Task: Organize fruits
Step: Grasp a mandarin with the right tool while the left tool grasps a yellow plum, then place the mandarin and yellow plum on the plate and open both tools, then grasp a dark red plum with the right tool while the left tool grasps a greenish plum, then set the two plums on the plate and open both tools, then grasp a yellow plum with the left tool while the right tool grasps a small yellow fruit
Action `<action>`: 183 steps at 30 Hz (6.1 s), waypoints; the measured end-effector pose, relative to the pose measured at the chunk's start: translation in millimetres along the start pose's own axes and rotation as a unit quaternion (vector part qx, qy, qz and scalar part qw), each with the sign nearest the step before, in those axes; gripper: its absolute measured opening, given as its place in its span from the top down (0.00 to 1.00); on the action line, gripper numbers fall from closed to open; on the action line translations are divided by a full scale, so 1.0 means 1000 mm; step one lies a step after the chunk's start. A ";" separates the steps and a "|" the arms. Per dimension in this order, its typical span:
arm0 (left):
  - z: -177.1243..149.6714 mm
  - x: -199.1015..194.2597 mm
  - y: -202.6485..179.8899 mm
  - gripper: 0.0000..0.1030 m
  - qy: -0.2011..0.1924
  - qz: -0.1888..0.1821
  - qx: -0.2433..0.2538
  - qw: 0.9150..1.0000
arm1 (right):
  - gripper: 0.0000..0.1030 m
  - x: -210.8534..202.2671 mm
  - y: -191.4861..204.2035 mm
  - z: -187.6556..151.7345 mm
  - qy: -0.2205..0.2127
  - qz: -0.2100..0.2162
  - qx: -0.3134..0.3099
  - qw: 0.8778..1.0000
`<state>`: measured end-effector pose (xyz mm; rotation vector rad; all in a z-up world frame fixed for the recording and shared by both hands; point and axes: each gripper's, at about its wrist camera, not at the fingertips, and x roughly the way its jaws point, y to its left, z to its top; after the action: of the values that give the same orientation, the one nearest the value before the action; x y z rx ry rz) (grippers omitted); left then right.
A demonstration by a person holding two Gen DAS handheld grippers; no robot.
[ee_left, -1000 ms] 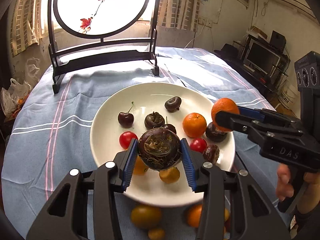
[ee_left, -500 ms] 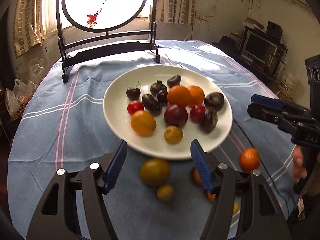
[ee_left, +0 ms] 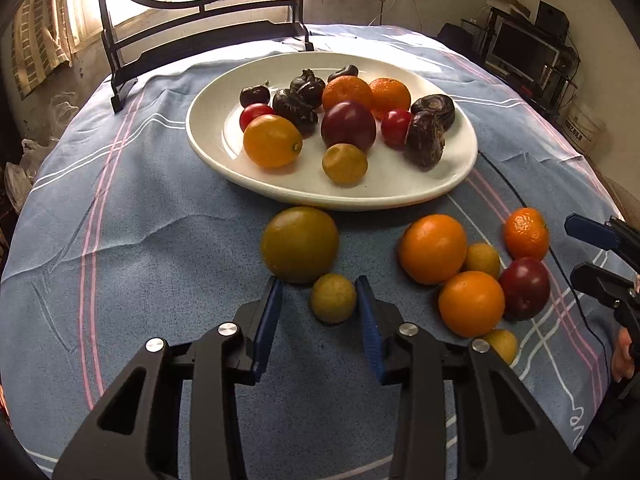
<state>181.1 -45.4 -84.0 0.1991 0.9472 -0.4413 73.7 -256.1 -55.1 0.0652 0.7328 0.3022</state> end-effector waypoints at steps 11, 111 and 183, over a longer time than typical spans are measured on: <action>-0.023 -0.028 -0.018 0.79 -0.030 -0.031 0.018 0.999 | 0.44 0.006 0.002 0.000 0.022 0.009 -0.005 1.000; -0.005 -0.053 -0.007 0.64 -0.075 -0.005 -0.005 0.997 | 0.64 0.001 -0.017 0.026 -0.017 0.083 0.069 0.994; -0.059 -0.084 -0.021 0.74 -0.088 -0.009 -0.036 0.995 | 0.63 0.064 0.039 0.026 0.104 0.015 -0.055 0.993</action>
<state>85.7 -19.9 -49.0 0.0842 0.7909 -0.4319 125.9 -198.6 -70.4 -0.0600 0.9209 0.3817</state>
